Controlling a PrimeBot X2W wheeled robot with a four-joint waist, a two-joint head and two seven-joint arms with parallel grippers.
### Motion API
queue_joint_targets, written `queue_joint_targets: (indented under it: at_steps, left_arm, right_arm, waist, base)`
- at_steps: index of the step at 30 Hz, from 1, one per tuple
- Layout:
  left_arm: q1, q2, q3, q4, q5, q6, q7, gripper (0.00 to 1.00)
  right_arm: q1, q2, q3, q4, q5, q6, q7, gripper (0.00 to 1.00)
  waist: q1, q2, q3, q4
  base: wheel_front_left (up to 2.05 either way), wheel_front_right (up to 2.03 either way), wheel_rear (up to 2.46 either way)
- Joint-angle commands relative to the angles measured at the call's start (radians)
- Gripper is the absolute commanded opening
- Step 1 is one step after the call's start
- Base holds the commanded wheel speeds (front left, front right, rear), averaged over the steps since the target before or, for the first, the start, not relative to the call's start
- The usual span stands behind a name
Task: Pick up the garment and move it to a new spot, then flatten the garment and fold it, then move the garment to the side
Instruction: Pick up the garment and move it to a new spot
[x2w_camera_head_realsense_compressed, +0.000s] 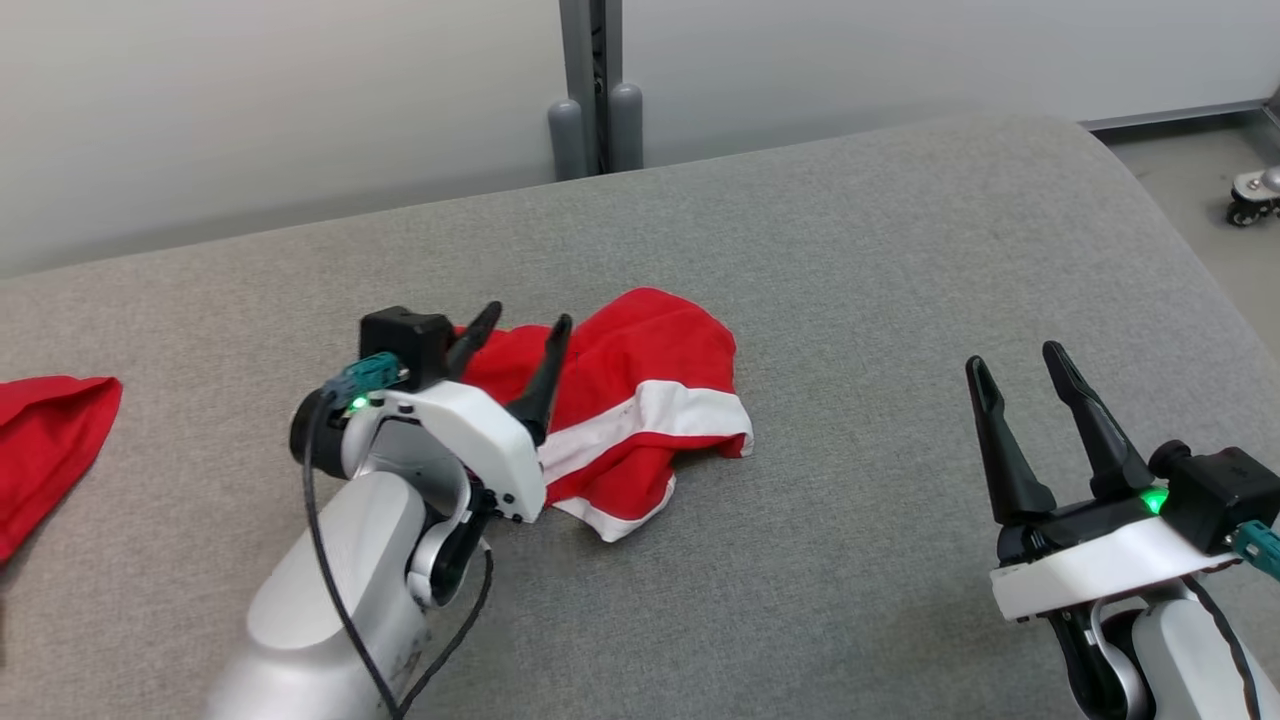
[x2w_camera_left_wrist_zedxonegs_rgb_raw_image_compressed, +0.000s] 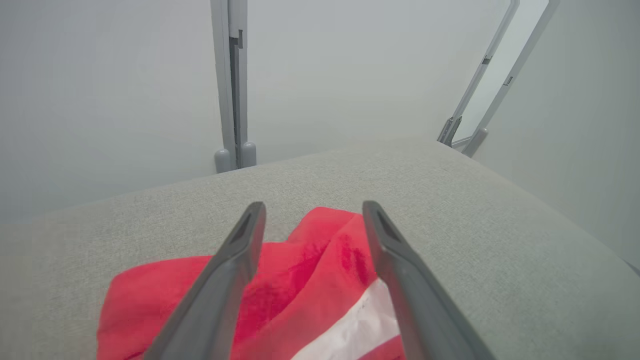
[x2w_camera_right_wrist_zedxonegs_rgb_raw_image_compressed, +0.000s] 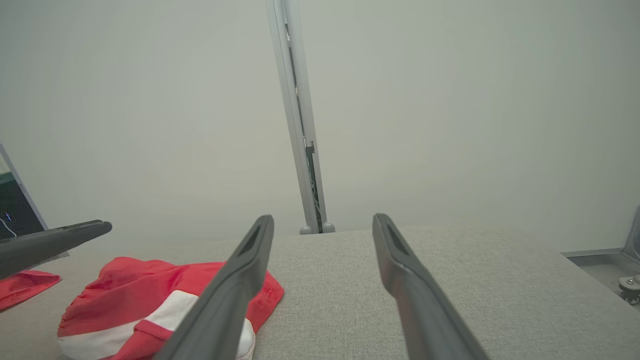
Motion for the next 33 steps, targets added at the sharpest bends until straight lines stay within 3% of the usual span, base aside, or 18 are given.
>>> queue_joint_targets:
  at_steps: [1,20,33]
  left_arm:
    - [0.011,0.007,0.005,-0.007,0.007,0.006,-0.007,1.00]
    - [0.290,0.166,0.129,-0.263,-0.010,0.131,-0.177,1.00]
    - [0.449,0.196,0.197,-0.365,0.008,0.207,-0.219,1.00]
  right_arm:
    - [0.015,-0.007,-0.004,-0.003,-0.002,0.002,-0.004,1.00]
    - [0.084,-0.025,-0.040,-0.018,0.002,0.002,-0.004,1.00]
    - [0.122,-0.013,-0.073,-0.028,-0.003,0.002,-0.004,1.00]
  waist:
    - [0.0000,0.0000,-0.006,0.008]
    - [0.0000,0.0000,-0.071,0.109]
    - [0.0000,0.0000,-0.091,0.163]
  base:
    - [0.00,0.00,0.00]
    - [0.00,0.00,0.00]
    - [0.00,0.00,0.00]
